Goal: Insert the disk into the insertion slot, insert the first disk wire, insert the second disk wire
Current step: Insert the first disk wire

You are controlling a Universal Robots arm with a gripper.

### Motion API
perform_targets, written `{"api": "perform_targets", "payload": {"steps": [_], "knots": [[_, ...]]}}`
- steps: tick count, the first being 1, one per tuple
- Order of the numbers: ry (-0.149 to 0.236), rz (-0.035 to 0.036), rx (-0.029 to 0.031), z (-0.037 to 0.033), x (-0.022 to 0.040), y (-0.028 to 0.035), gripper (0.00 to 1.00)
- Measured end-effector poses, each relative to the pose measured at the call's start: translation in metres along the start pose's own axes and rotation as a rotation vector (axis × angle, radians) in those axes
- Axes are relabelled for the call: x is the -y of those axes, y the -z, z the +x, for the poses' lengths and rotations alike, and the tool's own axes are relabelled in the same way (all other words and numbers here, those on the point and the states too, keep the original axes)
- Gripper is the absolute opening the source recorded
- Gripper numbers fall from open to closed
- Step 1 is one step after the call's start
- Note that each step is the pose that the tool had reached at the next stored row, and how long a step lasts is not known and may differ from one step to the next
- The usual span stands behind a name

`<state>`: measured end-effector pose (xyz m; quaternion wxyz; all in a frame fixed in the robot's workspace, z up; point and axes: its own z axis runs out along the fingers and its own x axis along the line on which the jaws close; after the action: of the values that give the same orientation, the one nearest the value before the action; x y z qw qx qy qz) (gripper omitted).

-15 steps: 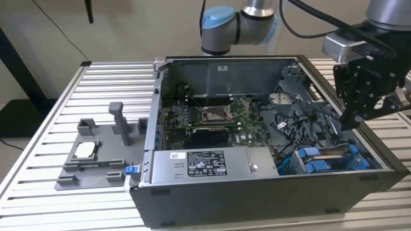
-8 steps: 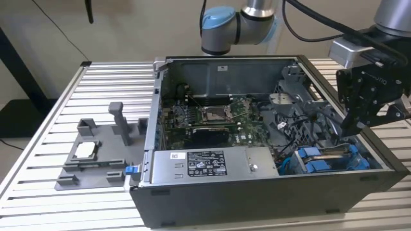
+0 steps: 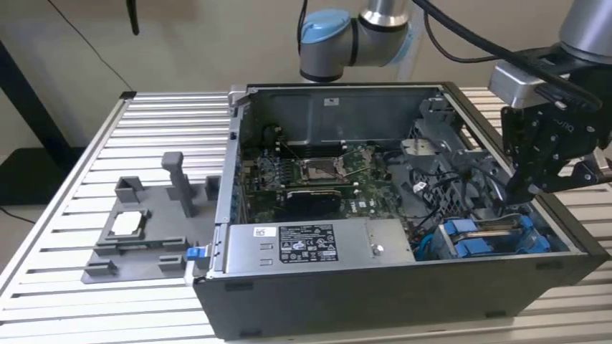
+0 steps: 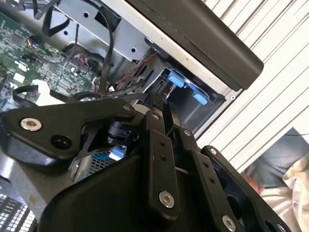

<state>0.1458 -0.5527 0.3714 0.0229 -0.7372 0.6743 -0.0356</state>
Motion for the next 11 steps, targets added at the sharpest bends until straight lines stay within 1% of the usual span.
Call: {"api": "perform_targets", "payload": {"steps": [1,2,4,8,11], "knots": [[-0.001,0.0009,0.0104,0.0005,-0.0001,-0.0001,0.19],[-0.003,0.0014,0.0157,0.0016,-0.0003,-0.0003,0.19],[-0.003,0.0,0.0171,0.0047,-0.0006,-0.0006,0.19],[-0.004,-0.0003,0.0173,0.0049,-0.0007,-0.001,0.19],[-0.004,-0.0004,0.017,0.0049,-0.001,-0.0053,0.19]]}}
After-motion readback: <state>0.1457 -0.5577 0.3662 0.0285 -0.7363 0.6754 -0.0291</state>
